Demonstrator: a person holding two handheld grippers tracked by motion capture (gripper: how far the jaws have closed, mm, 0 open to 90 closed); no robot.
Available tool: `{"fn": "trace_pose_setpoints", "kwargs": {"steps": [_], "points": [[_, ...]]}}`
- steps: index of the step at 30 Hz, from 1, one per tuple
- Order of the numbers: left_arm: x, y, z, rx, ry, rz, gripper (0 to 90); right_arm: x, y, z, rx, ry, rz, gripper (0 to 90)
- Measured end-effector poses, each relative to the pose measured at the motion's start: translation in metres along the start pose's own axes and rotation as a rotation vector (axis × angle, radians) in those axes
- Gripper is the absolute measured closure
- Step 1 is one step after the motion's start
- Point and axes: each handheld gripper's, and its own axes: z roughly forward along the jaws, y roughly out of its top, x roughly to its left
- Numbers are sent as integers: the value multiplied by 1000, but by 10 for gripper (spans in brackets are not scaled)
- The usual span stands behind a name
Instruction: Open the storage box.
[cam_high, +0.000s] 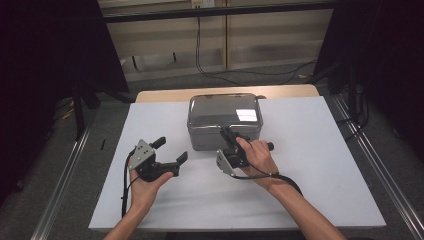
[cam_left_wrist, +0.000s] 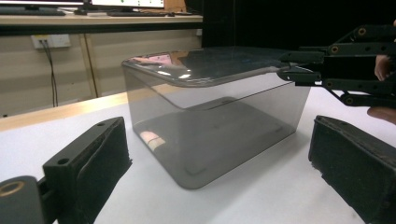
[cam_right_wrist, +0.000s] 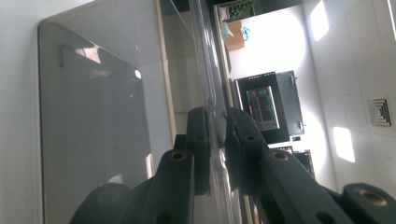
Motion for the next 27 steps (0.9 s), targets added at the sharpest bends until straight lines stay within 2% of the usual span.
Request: {"fn": "trace_pose_setpoints", "kwargs": {"steps": [2,4,8,10,15,19,27], "points": [[3,2,6,-6,7,27,55,-1,1,0,1,0,-5,802],[7,3,10,-19,-2,35,60,-2,1,1,-3,-4,-6,802],[13,2,15,-34,11,34,67,-4,0,0,-3,-11,0,801],[17,3,20,-41,5,21,67,-5,0,0,-2,-18,11,801],[20,7,27,-56,-12,27,75,-7,1,1,-3,-22,8,803],[22,9,35,-38,-11,50,89,-13,2,2,-4,-19,-9,804],[31,6,52,-34,9,56,112,-14,3,2,-3,-18,-9,803]]}}
